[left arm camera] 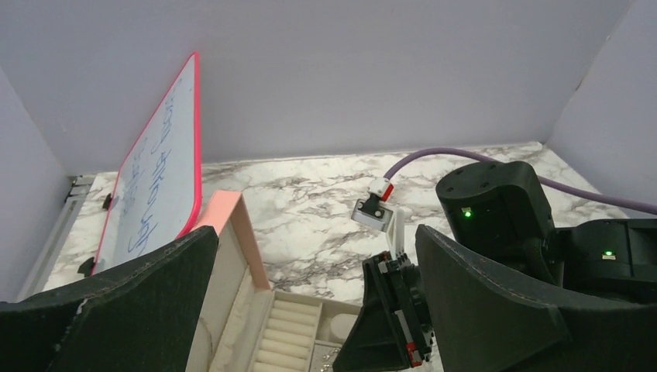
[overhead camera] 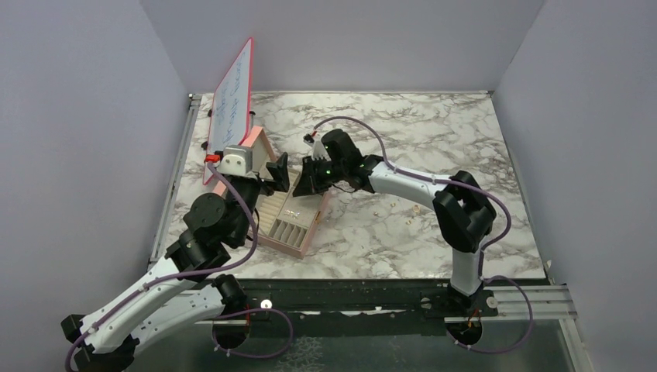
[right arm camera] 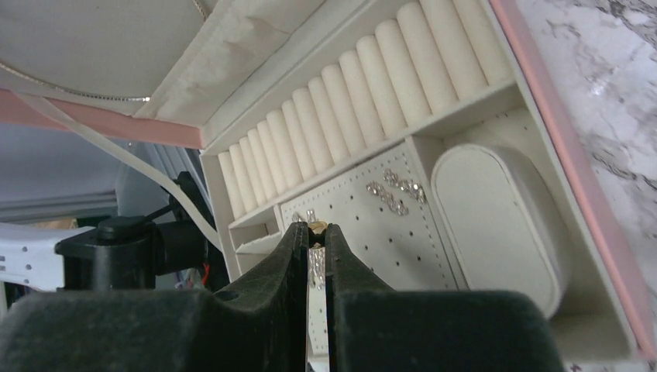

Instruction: Organize the mixed jewelry

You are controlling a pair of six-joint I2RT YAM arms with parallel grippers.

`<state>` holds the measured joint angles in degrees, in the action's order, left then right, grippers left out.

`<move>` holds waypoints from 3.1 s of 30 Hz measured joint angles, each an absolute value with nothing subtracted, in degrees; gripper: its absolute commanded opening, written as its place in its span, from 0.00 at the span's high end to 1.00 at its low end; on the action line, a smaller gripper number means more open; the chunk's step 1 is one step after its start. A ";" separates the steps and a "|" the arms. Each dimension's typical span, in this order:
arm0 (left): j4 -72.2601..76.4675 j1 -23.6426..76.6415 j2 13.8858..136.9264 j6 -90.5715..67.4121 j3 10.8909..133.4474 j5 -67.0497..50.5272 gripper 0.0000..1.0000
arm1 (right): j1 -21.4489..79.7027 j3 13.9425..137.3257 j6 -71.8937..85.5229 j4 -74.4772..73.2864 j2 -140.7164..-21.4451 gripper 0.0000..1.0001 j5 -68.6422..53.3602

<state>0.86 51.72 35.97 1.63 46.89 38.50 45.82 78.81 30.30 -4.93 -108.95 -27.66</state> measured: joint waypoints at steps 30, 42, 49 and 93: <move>1.48 51.72 30.89 3.73 44.84 46.78 0.01 | 48.82 84.82 23.88 -7.81 -115.11 0.92 -26.41; 1.17 51.72 30.81 3.99 44.82 46.83 0.01 | 48.93 86.65 23.33 -8.71 -117.38 0.92 -27.66; 1.04 51.72 30.79 3.99 44.51 46.81 0.01 | 48.99 86.72 23.03 -8.73 -117.64 0.92 -28.32; 1.23 51.72 31.90 4.80 44.12 46.63 0.01 | 50.87 86.04 19.09 -10.20 -116.16 0.89 -23.27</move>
